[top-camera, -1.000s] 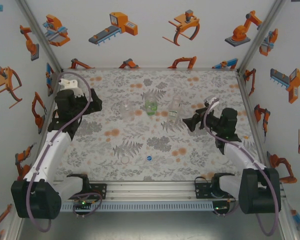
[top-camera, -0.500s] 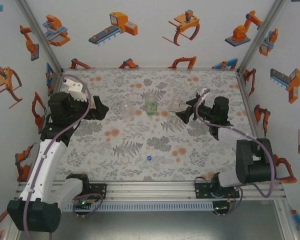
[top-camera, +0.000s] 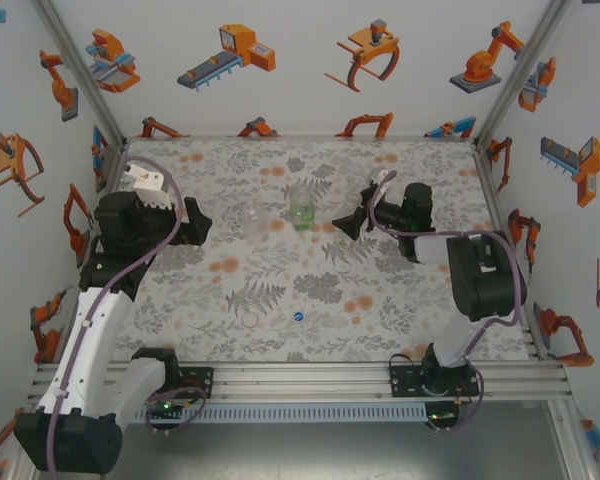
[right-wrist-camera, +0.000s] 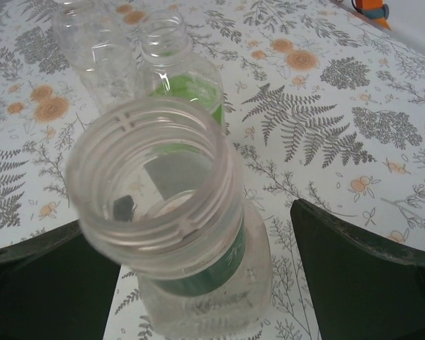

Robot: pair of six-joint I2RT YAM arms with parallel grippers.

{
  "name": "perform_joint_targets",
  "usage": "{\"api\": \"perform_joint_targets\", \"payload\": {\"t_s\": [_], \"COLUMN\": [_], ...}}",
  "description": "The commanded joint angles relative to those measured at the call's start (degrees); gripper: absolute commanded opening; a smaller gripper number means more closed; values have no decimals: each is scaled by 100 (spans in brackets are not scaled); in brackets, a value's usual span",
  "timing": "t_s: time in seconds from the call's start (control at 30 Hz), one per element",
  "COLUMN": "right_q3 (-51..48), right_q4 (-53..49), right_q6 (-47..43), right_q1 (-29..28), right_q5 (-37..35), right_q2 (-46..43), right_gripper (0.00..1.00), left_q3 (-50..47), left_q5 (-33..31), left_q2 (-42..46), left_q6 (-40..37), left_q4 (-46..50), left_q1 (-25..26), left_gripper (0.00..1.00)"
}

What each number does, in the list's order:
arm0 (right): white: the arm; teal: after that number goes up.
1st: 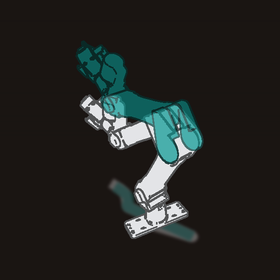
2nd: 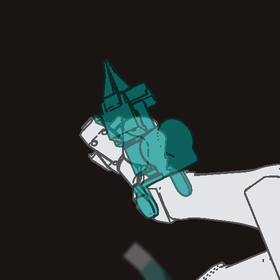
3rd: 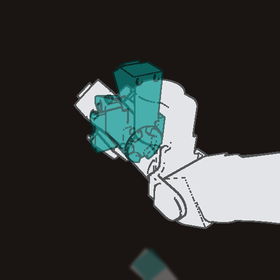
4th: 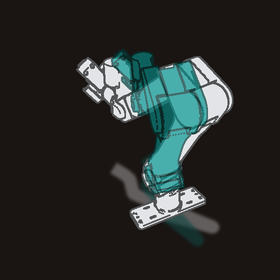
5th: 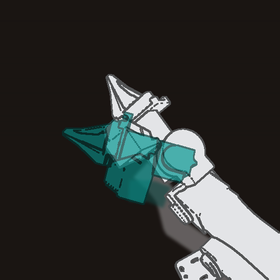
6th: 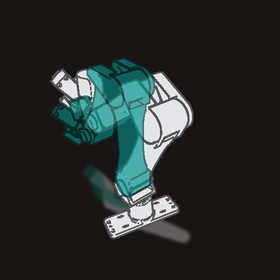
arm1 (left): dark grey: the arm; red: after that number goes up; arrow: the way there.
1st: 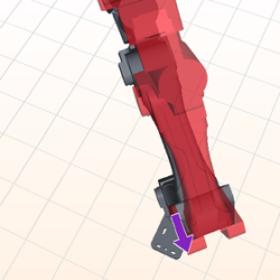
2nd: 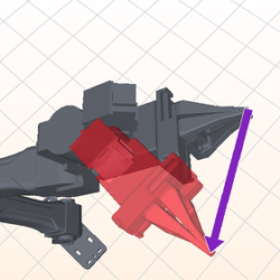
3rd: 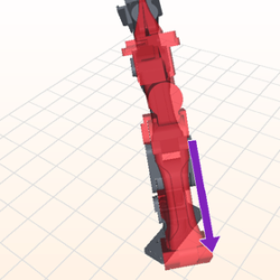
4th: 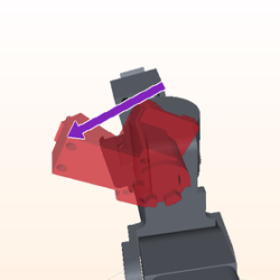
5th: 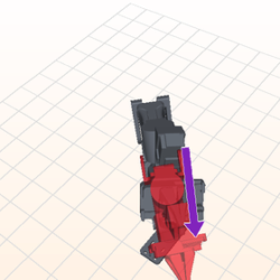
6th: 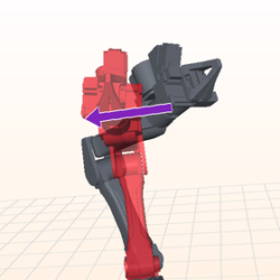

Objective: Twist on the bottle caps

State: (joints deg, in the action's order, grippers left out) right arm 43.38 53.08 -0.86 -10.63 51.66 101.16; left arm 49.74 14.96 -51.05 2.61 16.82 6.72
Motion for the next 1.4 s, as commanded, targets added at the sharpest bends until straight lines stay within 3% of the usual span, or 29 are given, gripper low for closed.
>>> {"api": "perform_joint_targets", "payload": {"t_s": [0.0,0.33,0.57,0.8,1.0,1.37], "right_q3": [76,-39,-154,-254,-337,-744], "right_q4": [932,1079,1200,1290,1425,1166], "right_q6": [290,284,319,312,344,1229], "right_q1": [-18,-20,-24,-35,-34,-82], "right_q5": [193,187,82,37,-90,-435], "right_q2": [185,390,455,531,458,-853], "right_gripper": [79,68,74,74,63,54], "left_q3": [-53,-34,-34,-43,-34,-346], "left_q5": [-11,84,128,134,198,1648], "left_q2": [-4,-96,-126,-160,-191,15], "left_q6": [-103,-60,-53,-42,-44,186], "left_q4": [36,33,37,34,32,-803], "left_q1": [-21,-26,-14,-13,-14,-13], "left_gripper": [97,97,97,97,97,98]}}
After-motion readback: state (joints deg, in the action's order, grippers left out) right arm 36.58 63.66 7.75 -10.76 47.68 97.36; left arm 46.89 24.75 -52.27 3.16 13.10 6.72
